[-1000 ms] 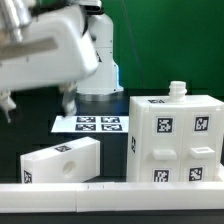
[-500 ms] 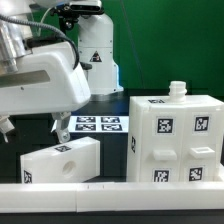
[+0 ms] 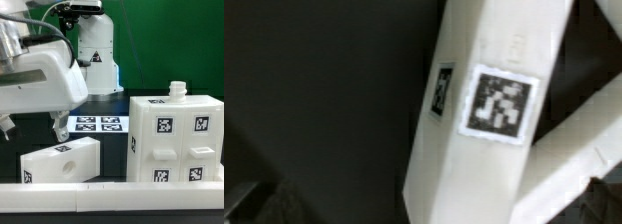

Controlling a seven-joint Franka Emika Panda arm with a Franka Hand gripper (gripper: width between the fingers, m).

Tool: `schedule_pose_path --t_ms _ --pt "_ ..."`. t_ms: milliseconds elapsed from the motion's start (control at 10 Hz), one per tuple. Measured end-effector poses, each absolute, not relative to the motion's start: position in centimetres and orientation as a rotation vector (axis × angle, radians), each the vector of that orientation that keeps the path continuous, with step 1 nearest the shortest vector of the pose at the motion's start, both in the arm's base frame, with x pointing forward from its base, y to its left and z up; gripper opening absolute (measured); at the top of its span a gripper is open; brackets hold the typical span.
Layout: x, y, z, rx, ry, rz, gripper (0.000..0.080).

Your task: Assemble cabinet

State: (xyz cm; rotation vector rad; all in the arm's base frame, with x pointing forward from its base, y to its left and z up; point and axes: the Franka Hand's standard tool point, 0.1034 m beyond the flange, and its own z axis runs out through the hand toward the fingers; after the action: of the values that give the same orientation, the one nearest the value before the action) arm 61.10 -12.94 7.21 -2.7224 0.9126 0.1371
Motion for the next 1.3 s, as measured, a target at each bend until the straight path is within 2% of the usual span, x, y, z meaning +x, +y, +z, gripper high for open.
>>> schedule_pose_path --t_ms 300,600,800,1000,1300 --pt "62.9 -12.5 8.8 -2.712 0.858 0.156 0.0796" --pt "62.8 -12.5 8.5 -2.711 0.863 0.161 0.0796" --pt "62.2 -12.8 6.1 -2.654 0.984 0.274 0.0796" --pt "61.7 -12.5 4.7 -2.637 1.032 0.310 0.0796" --pt "61.5 -12.5 4.5 -2.641 1.032 0.316 0.0766"
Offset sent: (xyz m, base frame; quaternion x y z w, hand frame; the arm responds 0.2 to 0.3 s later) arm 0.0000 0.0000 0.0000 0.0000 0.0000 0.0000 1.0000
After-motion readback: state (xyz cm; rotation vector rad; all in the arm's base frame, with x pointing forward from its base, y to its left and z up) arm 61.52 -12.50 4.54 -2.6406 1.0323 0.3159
